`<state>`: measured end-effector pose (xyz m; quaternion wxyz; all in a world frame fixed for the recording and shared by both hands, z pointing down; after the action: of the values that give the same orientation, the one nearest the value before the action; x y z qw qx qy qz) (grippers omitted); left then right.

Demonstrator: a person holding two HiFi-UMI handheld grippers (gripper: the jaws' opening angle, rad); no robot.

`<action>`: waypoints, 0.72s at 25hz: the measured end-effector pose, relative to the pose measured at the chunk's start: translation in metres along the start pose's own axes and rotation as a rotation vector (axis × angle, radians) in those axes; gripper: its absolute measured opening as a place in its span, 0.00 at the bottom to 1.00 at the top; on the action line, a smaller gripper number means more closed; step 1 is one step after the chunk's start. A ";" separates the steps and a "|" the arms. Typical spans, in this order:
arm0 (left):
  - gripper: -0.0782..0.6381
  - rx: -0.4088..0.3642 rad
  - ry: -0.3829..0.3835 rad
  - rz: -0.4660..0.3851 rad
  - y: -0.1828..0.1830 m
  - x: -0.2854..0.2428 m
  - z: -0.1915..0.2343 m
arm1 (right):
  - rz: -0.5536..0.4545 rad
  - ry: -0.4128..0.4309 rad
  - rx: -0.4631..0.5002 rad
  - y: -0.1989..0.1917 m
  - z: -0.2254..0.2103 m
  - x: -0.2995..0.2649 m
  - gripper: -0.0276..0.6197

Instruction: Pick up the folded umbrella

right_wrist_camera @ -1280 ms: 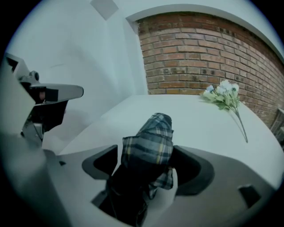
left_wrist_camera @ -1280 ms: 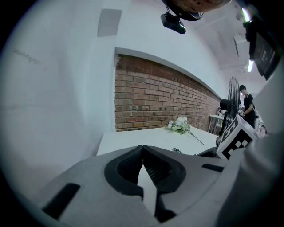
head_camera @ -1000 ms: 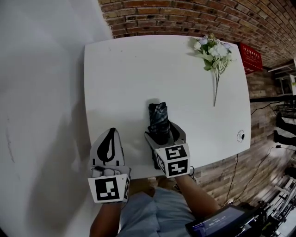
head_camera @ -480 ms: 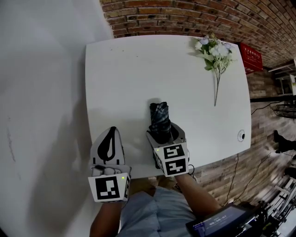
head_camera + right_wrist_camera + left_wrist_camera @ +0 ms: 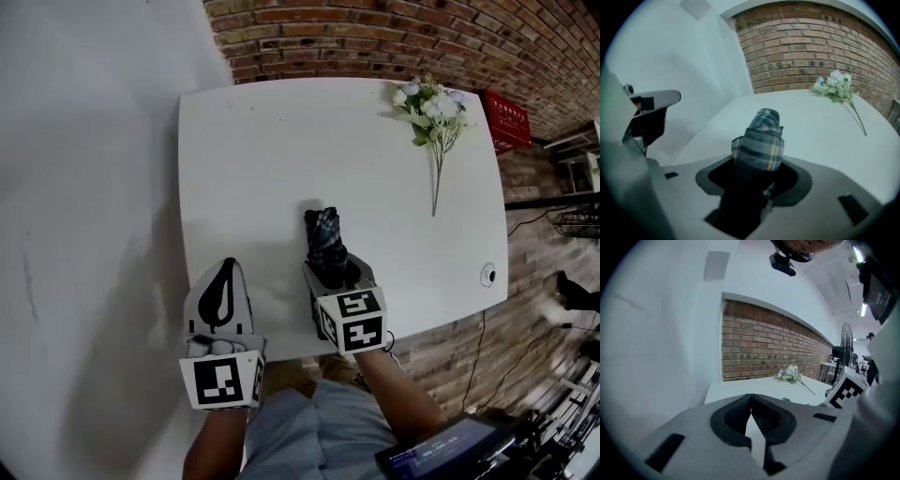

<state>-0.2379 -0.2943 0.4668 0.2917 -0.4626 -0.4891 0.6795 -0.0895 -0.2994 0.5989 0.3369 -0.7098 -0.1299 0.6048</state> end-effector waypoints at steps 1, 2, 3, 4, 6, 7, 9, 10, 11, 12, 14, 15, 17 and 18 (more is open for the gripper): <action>0.12 0.000 0.001 0.000 0.000 0.001 0.000 | -0.006 0.007 -0.011 0.001 0.001 0.001 0.39; 0.12 -0.001 0.001 0.000 0.001 0.001 -0.001 | -0.013 0.010 -0.013 0.003 0.002 0.002 0.37; 0.12 -0.001 0.002 -0.001 0.002 0.002 -0.002 | -0.021 0.012 -0.009 0.004 0.003 0.003 0.36; 0.12 -0.002 0.002 -0.003 0.003 0.003 -0.003 | -0.028 0.014 -0.006 0.005 0.003 0.004 0.36; 0.12 -0.005 0.004 -0.005 0.005 0.005 -0.003 | -0.041 0.017 -0.006 0.007 0.005 0.007 0.36; 0.12 -0.006 0.006 -0.005 0.006 0.006 -0.002 | -0.047 0.018 -0.008 0.008 0.005 0.009 0.35; 0.12 -0.009 0.010 -0.009 0.009 0.009 -0.002 | -0.063 0.017 -0.009 0.012 0.005 0.012 0.35; 0.12 -0.010 0.011 -0.011 0.010 0.010 -0.002 | -0.072 0.017 -0.008 0.015 0.006 0.014 0.35; 0.12 -0.012 0.012 -0.014 0.012 0.011 -0.003 | -0.082 0.017 -0.007 0.017 0.006 0.016 0.35; 0.12 -0.014 0.012 -0.016 0.014 0.012 -0.004 | -0.093 0.018 -0.007 0.020 0.006 0.019 0.35; 0.12 -0.019 0.012 -0.024 0.018 0.014 -0.007 | -0.113 0.022 -0.006 0.025 0.006 0.024 0.35; 0.12 -0.022 0.012 -0.027 0.020 0.014 -0.008 | -0.123 0.024 -0.006 0.028 0.006 0.027 0.35; 0.12 -0.029 0.013 -0.036 0.024 0.016 -0.011 | -0.146 0.026 -0.003 0.033 0.006 0.032 0.35; 0.12 -0.032 0.013 -0.040 0.027 0.017 -0.012 | -0.157 0.027 -0.002 0.036 0.006 0.035 0.35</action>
<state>-0.2320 -0.2847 0.4349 0.3012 -0.4617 -0.5071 0.6625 -0.0948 -0.3037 0.5487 0.3843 -0.7058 -0.1813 0.5668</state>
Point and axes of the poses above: the fingertips, and each gripper's own axes: x backward along the fingers, z to its left, y out of its top, the point moved 1 cm from there along x, backward along the fingers, and after that the axes turned 14 degrees about -y, right-handed, at the moved point
